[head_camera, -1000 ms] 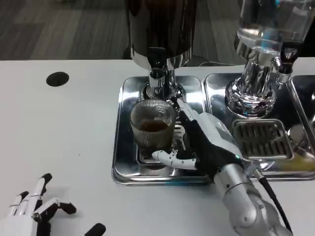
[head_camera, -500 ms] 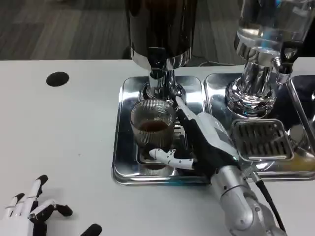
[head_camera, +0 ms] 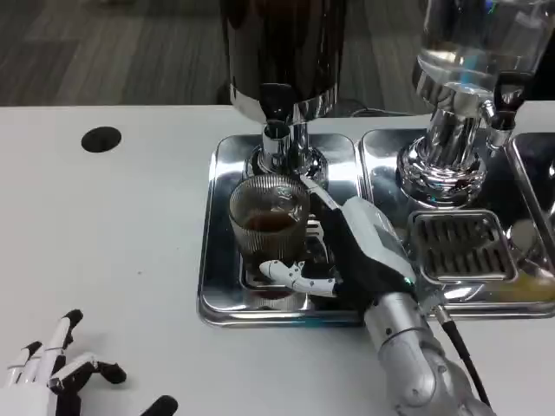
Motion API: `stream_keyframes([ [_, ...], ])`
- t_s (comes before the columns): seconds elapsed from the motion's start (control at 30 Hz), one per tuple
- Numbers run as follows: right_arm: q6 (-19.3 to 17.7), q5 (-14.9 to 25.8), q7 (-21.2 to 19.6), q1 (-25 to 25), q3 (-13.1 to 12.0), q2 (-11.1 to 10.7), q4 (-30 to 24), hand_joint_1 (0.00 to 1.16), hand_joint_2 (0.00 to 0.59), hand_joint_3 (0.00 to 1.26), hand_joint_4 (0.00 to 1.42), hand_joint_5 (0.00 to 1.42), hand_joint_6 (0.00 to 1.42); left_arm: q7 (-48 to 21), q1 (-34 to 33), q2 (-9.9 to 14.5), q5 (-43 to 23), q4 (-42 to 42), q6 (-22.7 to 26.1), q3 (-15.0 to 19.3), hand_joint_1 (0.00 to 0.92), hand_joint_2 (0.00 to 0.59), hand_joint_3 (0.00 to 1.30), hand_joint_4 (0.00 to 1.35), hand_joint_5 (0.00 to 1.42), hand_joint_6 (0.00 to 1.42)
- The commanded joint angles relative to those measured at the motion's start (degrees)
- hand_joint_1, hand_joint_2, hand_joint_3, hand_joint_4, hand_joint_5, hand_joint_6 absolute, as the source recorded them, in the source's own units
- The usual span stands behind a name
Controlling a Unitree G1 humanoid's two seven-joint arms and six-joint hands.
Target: Grasp the cup under the faucet to collect the drink, then remove the cup.
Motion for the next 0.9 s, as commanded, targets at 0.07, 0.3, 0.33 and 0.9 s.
stream_keyframes([
  [0.07, -1.9, 0.4, -2.0, -1.3, -0.1, 1.0, 1.4, 0.68, 0.169, 0.18, 0.26, 0.22, 0.21, 0.5, 0.8, 0.5, -1.1, 0.0, -0.6, 0.9, 0.0, 0.105, 0.67, 0.05, 0.21, 0.16],
  [0.3, -2.4, 0.8, -7.0, -1.0, -1.0, 3.0, 3.6, 0.76, 0.19, 0.37, 0.43, 0.38, 0.34, 0.7, 1.4, 0.9, -1.8, 0.3, -1.0, 1.2, 0.0, 0.107, 0.67, 0.05, 0.21, 0.16],
  [0.33, -2.8, 0.7, -8.2, -0.7, -1.2, 3.2, 3.7, 0.77, 0.188, 0.39, 0.45, 0.4, 0.36, 0.7, 1.5, 1.0, -1.9, 0.3, -1.1, 1.2, 0.0, 0.107, 0.67, 0.06, 0.21, 0.16],
  [0.9, -5.7, 0.6, -12.1, 1.4, -1.5, 2.2, 3.1, 0.81, 0.188, 0.58, 0.65, 0.57, 0.46, 0.9, 1.4, 0.7, -1.8, 0.6, -1.8, 1.4, 0.0, 0.107, 0.67, 0.06, 0.21, 0.16],
])
